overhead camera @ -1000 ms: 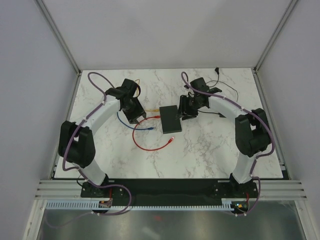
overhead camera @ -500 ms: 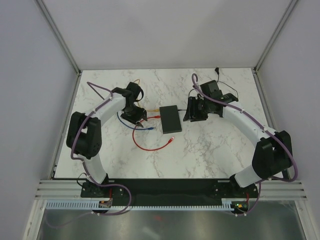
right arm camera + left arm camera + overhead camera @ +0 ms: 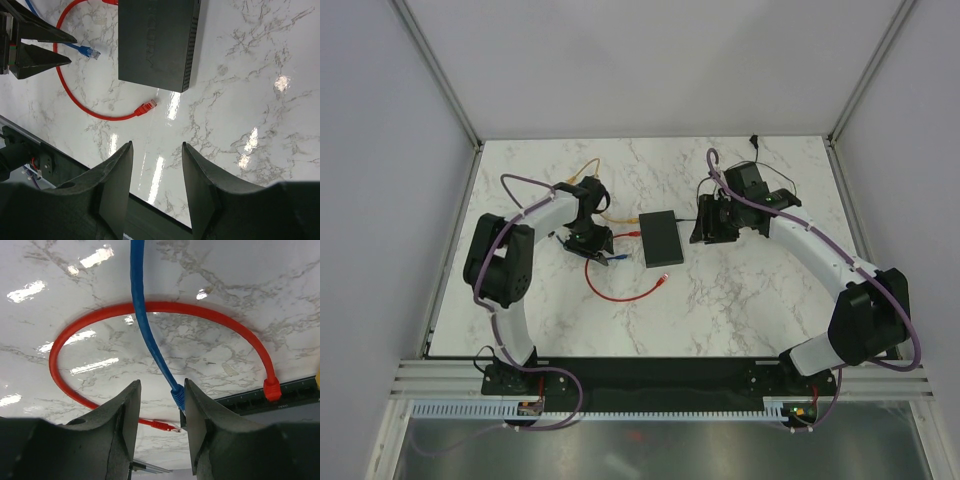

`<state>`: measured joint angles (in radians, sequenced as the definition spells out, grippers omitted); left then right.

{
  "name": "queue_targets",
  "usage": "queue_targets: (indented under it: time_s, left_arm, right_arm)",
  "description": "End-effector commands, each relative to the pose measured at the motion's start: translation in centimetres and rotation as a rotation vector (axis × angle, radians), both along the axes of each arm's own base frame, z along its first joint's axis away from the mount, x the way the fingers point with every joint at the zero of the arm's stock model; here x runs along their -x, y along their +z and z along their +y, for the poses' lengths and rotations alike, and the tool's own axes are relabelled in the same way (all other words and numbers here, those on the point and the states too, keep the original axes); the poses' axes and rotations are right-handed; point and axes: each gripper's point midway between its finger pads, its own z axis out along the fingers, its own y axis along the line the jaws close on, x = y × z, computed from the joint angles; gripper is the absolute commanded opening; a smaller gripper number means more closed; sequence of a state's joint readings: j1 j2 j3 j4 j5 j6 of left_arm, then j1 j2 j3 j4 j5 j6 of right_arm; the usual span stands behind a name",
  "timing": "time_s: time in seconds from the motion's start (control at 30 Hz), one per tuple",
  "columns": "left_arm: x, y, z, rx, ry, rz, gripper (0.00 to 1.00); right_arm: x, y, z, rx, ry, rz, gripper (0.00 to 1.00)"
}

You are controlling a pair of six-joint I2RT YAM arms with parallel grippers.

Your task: Pull the plug from the switch port

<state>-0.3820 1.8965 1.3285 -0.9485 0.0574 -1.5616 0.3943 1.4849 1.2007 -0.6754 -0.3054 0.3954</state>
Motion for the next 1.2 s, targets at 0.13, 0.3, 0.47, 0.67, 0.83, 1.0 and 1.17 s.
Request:
queue_targets:
  time_s: [0.13, 0.3, 0.47, 0.67, 0.83, 1.0, 1.17]
  left_arm:
    - [-0.7, -1.4, 0.0, -0.017, 0.092, 0.032, 0.44]
    - [-0.6, -2.0, 0.1, -0.021, 0.106, 0.041, 0.28]
    - [-1.4, -0.8, 0.8, -0.045, 0.069, -0.024, 0.06]
    - [-1.2, 3.7, 4.0, -0.157, -0.054, -0.166, 0.02]
    - [1.6, 5.2, 8.6, -0.218, -0.039, -0.183, 0.02]
    - [1.9, 6.8, 13.8, -0.327, -0.07, -0.223, 0.02]
    - [1.7, 7.1, 17.9, -0.344, -0.038, -0.213, 0.02]
  right_arm:
    - [0.3, 0.4, -0.6, 0.007, -0.008, -0.016, 0.52]
    - [0.3, 0.5, -0.6, 0.003, -0.006, -0.016, 0.52]
    - [0.3, 0.7, -0.4, -0.005, 0.0, -0.016, 0.52]
    - [0.3, 0.4, -0.3, 0.002, 0.021, -0.014, 0.52]
    - [0.5, 0.1, -0.2, -0.002, 0.04, -0.004, 0.52]
    - [0.6, 0.3, 0.1, -0.016, 0.046, -0.001, 0.52]
    - [0.6, 0.8, 0.1, -0.022, 0.045, -0.013, 0.52]
